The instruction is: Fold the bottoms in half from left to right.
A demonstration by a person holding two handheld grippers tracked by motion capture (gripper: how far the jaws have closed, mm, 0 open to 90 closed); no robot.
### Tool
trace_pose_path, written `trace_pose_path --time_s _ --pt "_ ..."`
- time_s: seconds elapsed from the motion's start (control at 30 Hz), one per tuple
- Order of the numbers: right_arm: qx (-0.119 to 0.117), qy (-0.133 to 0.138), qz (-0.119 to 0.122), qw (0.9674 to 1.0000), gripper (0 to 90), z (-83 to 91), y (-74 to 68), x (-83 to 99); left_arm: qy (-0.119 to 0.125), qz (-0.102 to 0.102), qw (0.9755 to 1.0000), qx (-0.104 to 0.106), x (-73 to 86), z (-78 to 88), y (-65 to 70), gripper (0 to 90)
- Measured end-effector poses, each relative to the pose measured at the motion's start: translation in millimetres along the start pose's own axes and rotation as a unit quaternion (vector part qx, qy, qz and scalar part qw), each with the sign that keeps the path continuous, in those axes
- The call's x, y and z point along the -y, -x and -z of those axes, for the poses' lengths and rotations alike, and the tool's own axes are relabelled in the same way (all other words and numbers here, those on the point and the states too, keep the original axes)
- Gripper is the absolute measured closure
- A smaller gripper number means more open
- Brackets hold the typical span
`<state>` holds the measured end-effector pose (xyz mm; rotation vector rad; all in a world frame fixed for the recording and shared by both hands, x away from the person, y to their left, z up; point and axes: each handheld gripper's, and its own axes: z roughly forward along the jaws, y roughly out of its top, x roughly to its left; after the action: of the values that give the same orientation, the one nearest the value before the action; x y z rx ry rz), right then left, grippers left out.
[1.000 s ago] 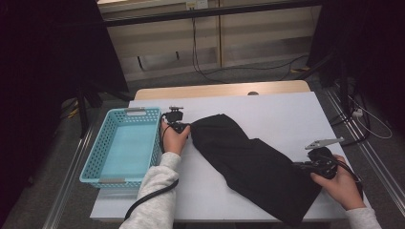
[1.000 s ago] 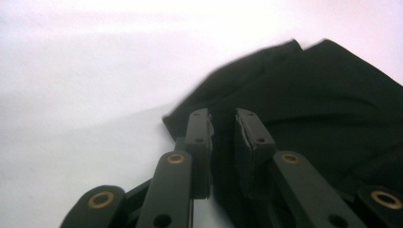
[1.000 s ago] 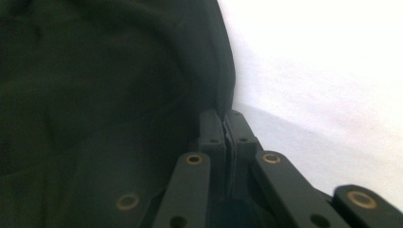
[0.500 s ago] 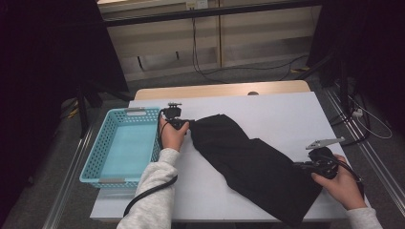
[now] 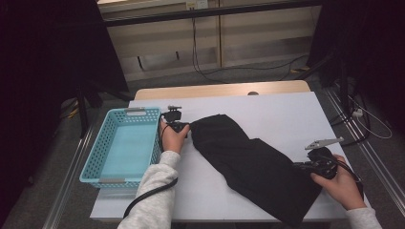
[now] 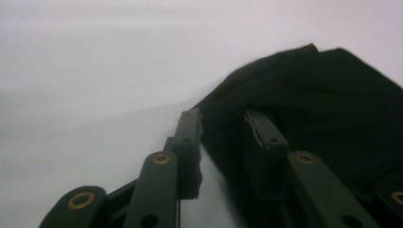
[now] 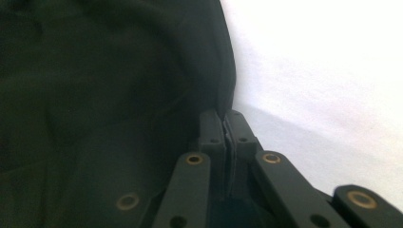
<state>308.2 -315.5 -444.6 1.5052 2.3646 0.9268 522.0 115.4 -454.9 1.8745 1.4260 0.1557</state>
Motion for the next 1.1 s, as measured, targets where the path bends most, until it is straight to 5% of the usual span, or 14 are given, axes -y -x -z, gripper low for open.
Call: trace_pose_path --time_s 0.1,0.27,0.57,0.77,0.9,1.1 --pt "-0.002 -0.001 -0.004 1.0000 88.0 0.0 0.8 0.2 0.002 -0.013 0.9999 -0.005 -2.1 -3.4 0.4 70.5" --pt "0.001 0.000 -0.004 1.0000 88.1 0.6 1.9 0.2 -0.005 0.012 0.9999 0.004 -5.9 -0.1 -2.0 87.6" --pt "0.008 0.006 -0.022 0.9997 88.2 10.0 13.1 3.7 0.004 0.039 0.9991 -0.014 -8.5 18.3 -13.3 89.0" --pt "0.012 0.010 -0.019 0.9997 88.2 11.4 14.0 3.5 0.012 0.028 0.9995 -0.009 -7.6 20.1 -6.2 78.5" --pt "0.012 0.012 -0.020 0.9997 88.1 11.8 14.4 3.7 0.016 0.007 0.9998 -0.010 -4.6 18.9 -0.2 56.4" --pt "0.014 0.009 -0.017 0.9997 88.1 10.5 13.2 3.5 0.006 -0.008 0.9999 -0.009 -0.6 8.0 -0.4 50.5"
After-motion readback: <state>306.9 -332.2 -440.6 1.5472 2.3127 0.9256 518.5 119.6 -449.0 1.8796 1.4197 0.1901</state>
